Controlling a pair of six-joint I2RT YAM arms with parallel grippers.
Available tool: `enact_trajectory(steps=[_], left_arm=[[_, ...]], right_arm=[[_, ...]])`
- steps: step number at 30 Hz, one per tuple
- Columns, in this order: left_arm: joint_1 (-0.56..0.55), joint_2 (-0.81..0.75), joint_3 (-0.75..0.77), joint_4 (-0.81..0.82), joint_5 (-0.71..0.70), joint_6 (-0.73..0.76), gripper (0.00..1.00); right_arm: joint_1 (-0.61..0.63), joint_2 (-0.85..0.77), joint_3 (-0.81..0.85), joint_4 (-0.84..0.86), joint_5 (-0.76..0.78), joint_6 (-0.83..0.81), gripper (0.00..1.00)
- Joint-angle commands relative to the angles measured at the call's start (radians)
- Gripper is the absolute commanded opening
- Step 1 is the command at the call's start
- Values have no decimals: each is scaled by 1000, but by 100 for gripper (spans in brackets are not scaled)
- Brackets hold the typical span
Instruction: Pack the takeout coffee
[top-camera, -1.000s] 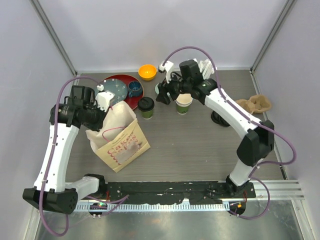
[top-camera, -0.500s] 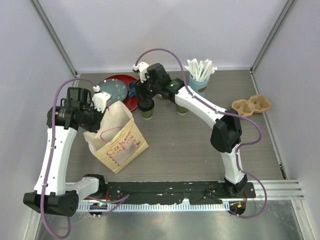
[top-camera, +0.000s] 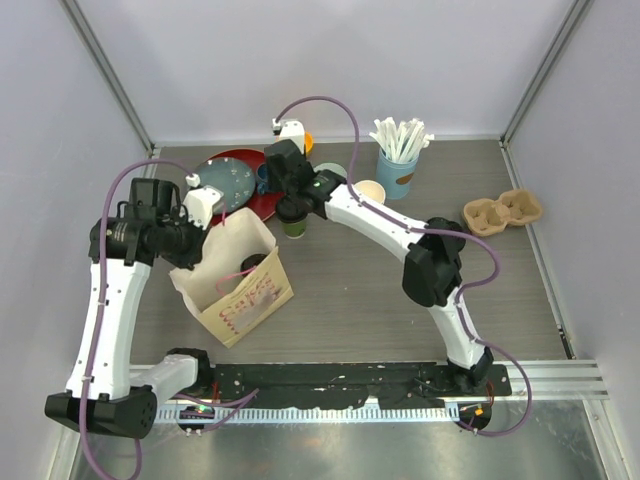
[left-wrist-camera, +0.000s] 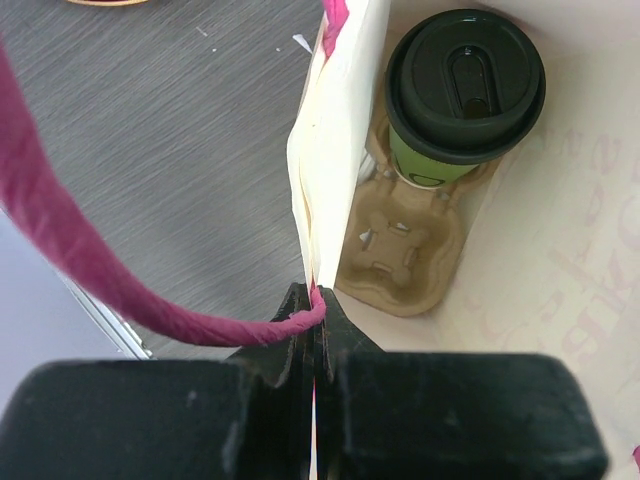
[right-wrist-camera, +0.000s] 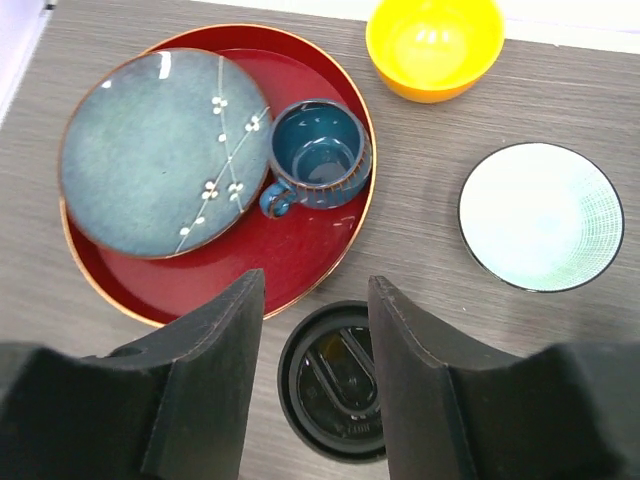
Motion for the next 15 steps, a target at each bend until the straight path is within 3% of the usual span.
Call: enact_trajectory(steps=[1, 6, 15], left_arm=[[5, -15, -2, -158, 32, 40, 0], [5, -4, 1, -161, 44, 51, 0], [7, -4, -6, -164, 64, 56, 0]], right_arm=[[44, 80, 130, -53, 201, 27, 49], [89, 174, 246, -111, 297, -30, 49], [109, 149, 145, -64, 376, -53, 38]])
